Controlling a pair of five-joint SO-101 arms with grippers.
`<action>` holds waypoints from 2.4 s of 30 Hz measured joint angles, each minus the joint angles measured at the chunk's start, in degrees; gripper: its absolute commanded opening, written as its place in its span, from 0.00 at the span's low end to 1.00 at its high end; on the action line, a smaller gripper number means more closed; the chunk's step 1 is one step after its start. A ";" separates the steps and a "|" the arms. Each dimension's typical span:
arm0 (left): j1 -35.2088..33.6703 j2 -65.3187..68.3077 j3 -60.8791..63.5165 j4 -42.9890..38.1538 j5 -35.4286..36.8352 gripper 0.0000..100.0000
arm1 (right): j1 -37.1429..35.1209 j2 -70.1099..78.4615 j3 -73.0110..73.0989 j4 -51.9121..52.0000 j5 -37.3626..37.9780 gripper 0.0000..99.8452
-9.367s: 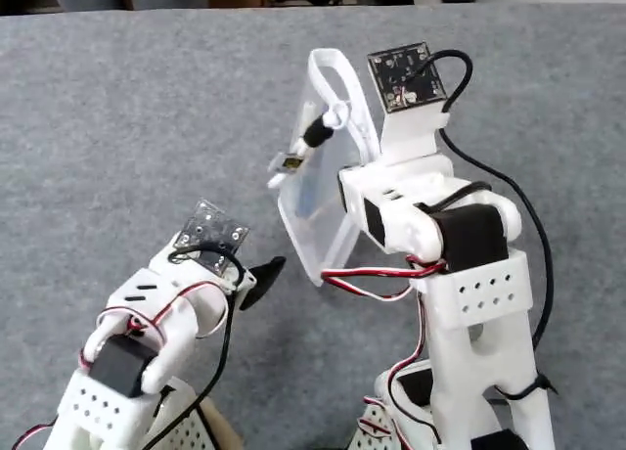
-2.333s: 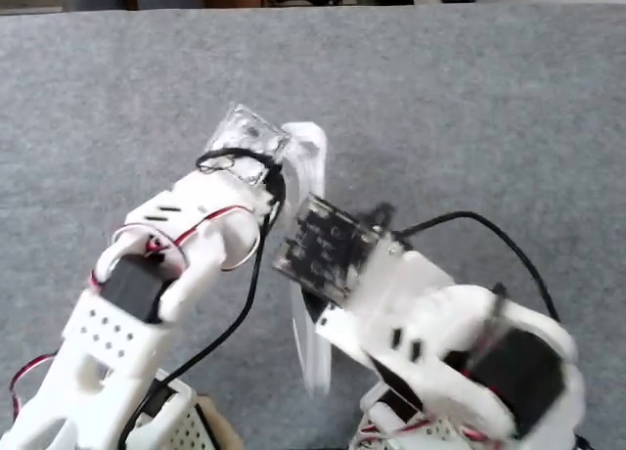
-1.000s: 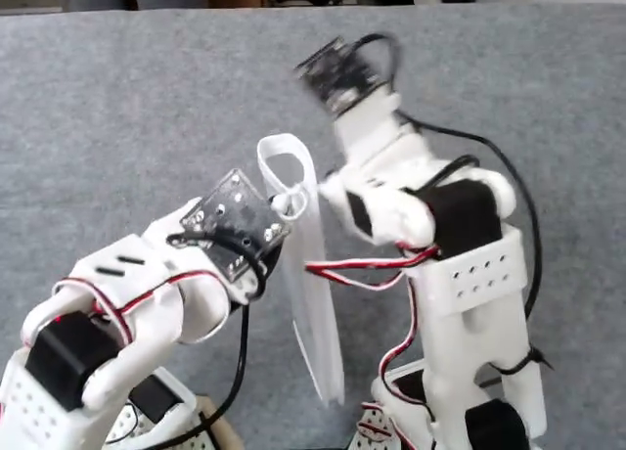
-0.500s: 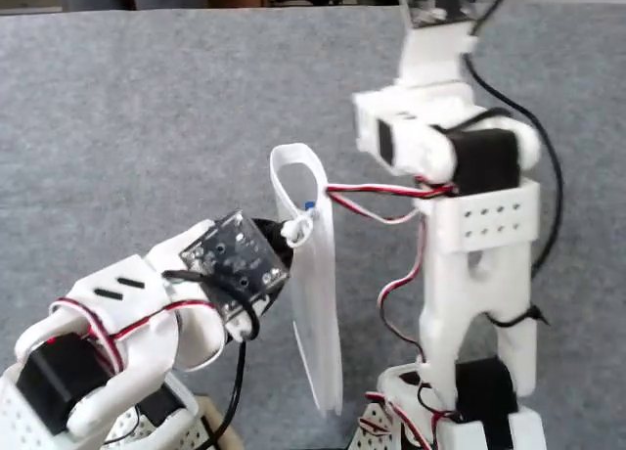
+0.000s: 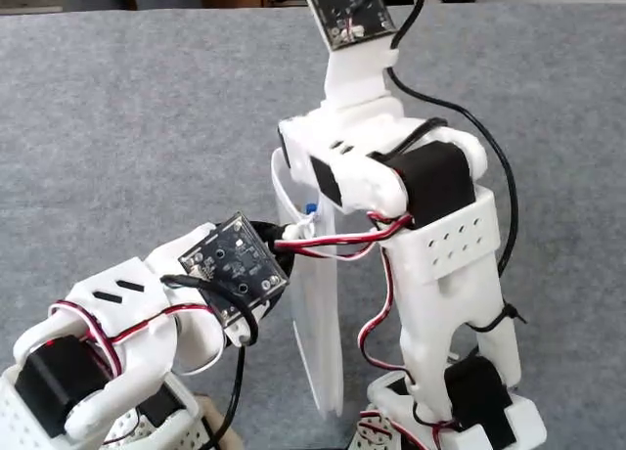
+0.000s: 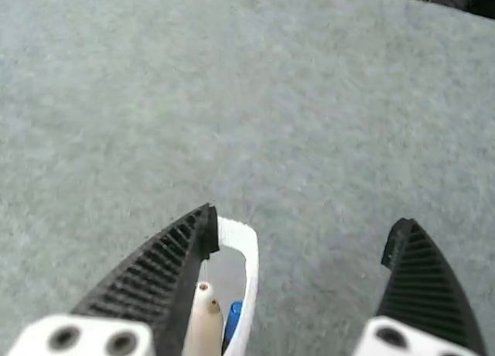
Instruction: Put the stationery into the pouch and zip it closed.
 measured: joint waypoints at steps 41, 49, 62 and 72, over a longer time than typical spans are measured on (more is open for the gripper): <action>-4.48 0.26 0.00 0.00 0.00 0.03 | 5.01 -0.18 12.13 1.05 -0.18 0.01; -15.12 0.26 -3.43 0.00 1.05 0.30 | 5.01 -0.79 12.48 1.14 -0.18 0.01; -19.78 -3.69 -10.64 1.14 1.67 0.35 | 8.09 -3.43 14.33 1.93 -0.18 0.01; -2.37 -4.92 -20.31 12.48 11.96 0.35 | 8.53 -3.96 16.35 0.26 -0.18 0.01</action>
